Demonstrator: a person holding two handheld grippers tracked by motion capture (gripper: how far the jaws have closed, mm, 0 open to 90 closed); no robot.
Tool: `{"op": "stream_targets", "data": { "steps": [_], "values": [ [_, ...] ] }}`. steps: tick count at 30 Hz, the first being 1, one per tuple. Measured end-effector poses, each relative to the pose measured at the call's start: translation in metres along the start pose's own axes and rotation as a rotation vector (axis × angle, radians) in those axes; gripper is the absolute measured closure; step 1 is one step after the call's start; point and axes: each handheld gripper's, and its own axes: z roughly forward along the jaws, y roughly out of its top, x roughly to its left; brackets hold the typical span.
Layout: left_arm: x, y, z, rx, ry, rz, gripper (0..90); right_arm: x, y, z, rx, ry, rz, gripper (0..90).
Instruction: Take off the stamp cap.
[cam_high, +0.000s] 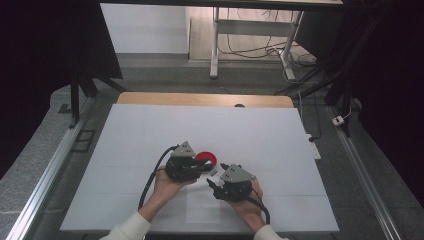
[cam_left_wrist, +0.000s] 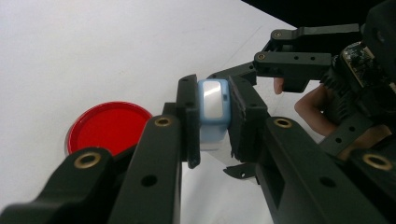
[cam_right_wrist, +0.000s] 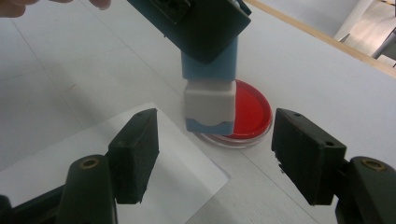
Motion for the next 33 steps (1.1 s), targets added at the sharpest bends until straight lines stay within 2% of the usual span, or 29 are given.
{"op": "stream_targets", "data": {
  "steps": [6, 12, 22, 33],
  "values": [
    [0.000, 0.000, 0.000, 0.001, 0.001, -0.003, 75.5, 0.002, -0.001, 0.003, 0.006, 0.001, -0.006, 32.9],
    [0.000, -0.001, 0.002, 0.003, 0.001, -0.003, 75.5, 0.003, -0.001, 0.004, 0.024, -0.020, -0.013, 39.1],
    [0.000, -0.001, 0.002, 0.003, -0.002, -0.003, 75.5, 0.004, -0.002, 0.007, 0.034, -0.018, -0.021, 45.7],
    [-0.001, -0.001, 0.003, 0.006, -0.003, -0.002, 75.5, 0.005, -0.001, 0.011, 0.044, -0.040, -0.010, 53.7]
  ]
}}
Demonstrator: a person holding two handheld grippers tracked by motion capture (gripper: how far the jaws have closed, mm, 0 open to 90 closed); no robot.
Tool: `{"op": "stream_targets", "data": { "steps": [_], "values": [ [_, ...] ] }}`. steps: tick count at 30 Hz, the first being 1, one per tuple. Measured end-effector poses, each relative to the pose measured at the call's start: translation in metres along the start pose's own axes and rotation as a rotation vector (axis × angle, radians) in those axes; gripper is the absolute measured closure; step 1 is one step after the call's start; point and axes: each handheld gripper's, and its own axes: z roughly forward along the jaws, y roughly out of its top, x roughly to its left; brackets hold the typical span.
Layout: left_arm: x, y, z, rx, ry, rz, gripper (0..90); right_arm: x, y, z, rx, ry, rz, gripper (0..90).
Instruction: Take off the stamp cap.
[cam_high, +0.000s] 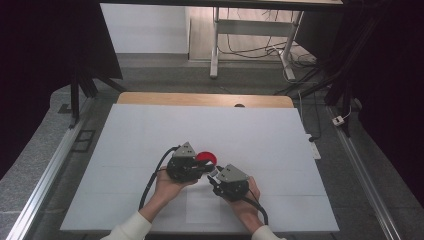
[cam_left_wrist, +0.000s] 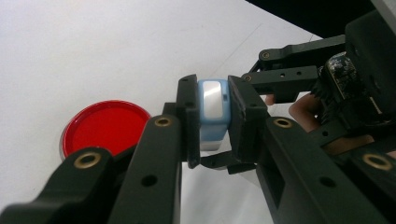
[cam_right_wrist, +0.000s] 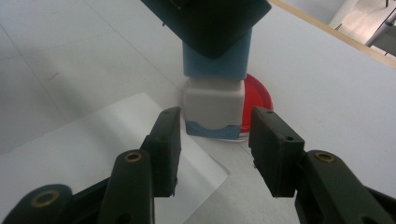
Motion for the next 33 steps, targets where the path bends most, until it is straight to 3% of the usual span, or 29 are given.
{"op": "stream_targets", "data": {
  "steps": [18, 33],
  "values": [
    [-0.0008, 0.0000, 0.0010, 0.001, -0.002, 0.002, 75.5, 0.0022, 0.0007, 0.0019, 0.013, -0.004, -0.004, 63.0],
    [-0.0014, -0.0002, 0.0006, -0.012, 0.008, 0.000, 75.6, 0.0038, 0.0001, 0.0016, 0.010, -0.031, -0.023, 64.6]
  ]
}}
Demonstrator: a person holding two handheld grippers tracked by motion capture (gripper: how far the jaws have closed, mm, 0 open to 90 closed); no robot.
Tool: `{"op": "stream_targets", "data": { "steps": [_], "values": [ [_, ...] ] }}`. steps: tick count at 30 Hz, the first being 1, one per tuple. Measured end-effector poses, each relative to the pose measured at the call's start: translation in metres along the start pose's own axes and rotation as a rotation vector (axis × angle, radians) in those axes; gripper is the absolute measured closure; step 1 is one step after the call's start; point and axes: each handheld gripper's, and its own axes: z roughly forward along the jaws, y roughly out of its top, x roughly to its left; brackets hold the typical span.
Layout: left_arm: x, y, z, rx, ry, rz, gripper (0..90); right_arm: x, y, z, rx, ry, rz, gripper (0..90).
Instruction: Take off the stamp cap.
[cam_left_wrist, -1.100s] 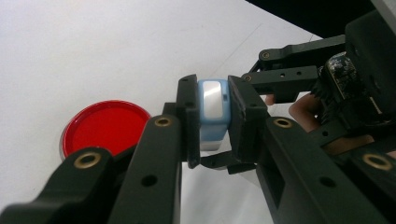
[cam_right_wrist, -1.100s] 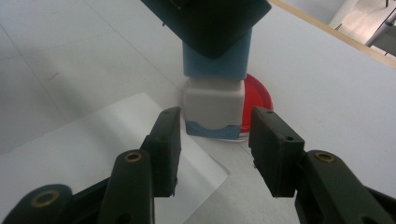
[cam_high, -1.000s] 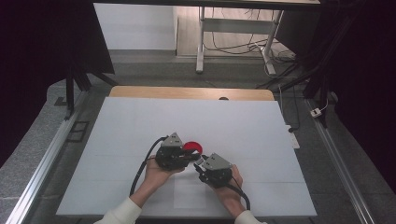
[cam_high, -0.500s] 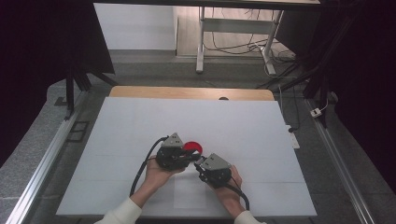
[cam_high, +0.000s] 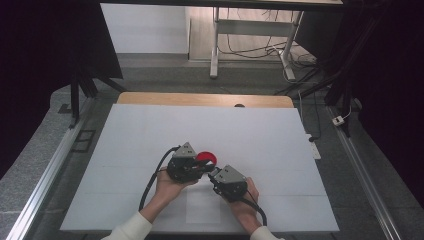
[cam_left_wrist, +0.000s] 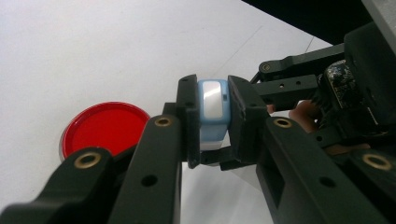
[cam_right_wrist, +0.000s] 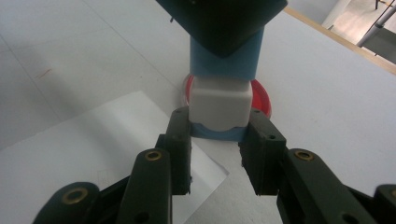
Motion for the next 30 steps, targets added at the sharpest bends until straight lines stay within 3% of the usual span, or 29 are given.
{"op": "stream_targets", "data": {
  "steps": [15, 22, 30],
  "values": [
    [-0.0003, 0.0000, -0.0008, -0.010, 0.001, 0.001, 75.7, 0.0001, 0.0006, -0.0012, -0.002, -0.016, -0.025, 64.8],
    [-0.0007, 0.0000, -0.0018, -0.012, 0.003, 0.001, 75.7, 0.0022, -0.0004, -0.0010, -0.027, -0.034, -0.025, 64.9],
    [-0.0006, -0.0002, -0.0009, -0.008, 0.003, 0.000, 75.7, 0.0023, 0.0003, -0.0009, -0.014, -0.037, -0.037, 64.9]
  ]
}}
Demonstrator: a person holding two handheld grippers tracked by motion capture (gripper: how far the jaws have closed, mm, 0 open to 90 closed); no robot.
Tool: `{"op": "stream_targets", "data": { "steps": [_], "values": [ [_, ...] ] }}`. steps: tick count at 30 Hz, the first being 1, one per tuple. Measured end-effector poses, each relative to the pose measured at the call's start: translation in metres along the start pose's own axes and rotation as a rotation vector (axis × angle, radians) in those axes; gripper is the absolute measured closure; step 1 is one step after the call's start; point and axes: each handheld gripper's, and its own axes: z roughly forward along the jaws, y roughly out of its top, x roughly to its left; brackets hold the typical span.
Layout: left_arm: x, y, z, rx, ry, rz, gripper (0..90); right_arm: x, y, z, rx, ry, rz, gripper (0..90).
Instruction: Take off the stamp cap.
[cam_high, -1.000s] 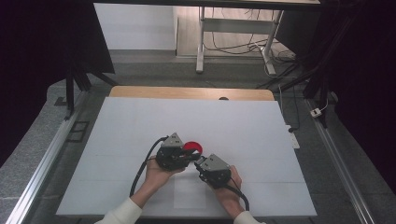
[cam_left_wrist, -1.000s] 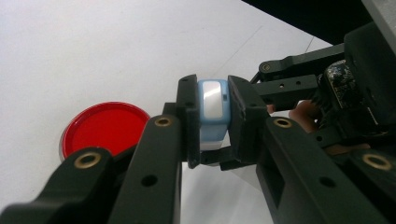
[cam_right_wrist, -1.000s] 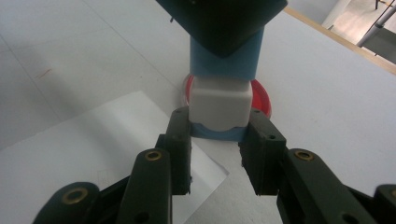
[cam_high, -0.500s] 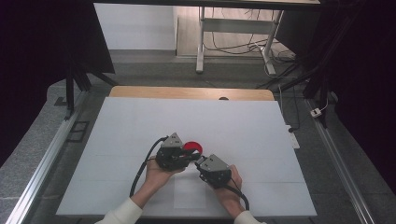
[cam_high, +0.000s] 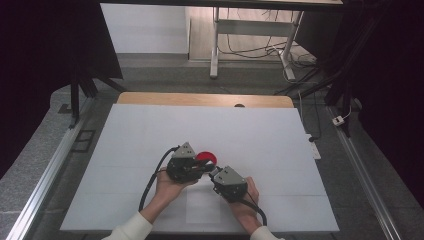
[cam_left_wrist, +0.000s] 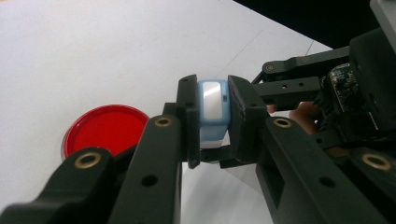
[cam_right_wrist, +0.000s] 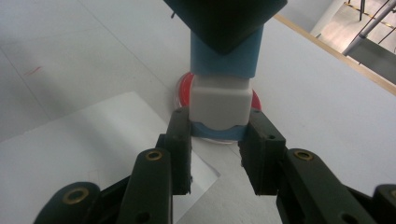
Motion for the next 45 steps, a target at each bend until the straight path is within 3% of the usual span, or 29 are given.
{"op": "stream_targets", "data": {
  "steps": [9, 15, 22, 26, 28, 29, 30, 31, 34, 45],
  "values": [
    [0.000, -0.001, 0.001, 0.005, 0.002, -0.007, 75.7, 0.000, 0.000, 0.000, 0.019, -0.002, -0.035, 65.0],
    [0.000, -0.001, 0.000, -0.002, -0.001, -0.016, 75.8, 0.001, -0.002, 0.000, -0.001, 0.002, 0.028, 65.1],
    [0.000, -0.001, 0.001, 0.003, -0.001, -0.016, 75.9, 0.002, -0.004, 0.000, -0.002, -0.004, 0.030, 65.1],
    [0.000, -0.002, 0.001, 0.002, -0.006, -0.022, 75.9, 0.001, -0.002, 0.000, 0.006, 0.004, -0.001, 65.1],
    [0.002, -0.001, -0.001, -0.004, -0.017, -0.031, 75.9, 0.002, -0.002, -0.001, 0.016, 0.000, -0.046, 65.2],
    [0.002, -0.001, -0.002, -0.023, -0.007, -0.037, 75.9, 0.004, -0.001, -0.002, 0.018, -0.012, -0.069, 65.2],
    [0.001, -0.001, -0.005, -0.035, 0.039, -0.020, 75.9, 0.004, -0.001, -0.001, 0.042, -0.010, -0.069, 65.2],
    [0.003, 0.000, -0.009, -0.043, 0.053, -0.016, 75.9, 0.004, -0.003, 0.000, 0.055, 0.000, -0.065, 65.2],
    [0.010, 0.000, -0.017, -0.061, 0.034, -0.050, 75.9, 0.002, -0.008, 0.002, 0.047, -0.001, -0.034, 65.2],
    [0.008, 0.000, -0.015, -0.057, 0.017, -0.046, 75.9, -0.005, -0.006, -0.002, 0.023, 0.015, 0.009, 65.1]
  ]
}}
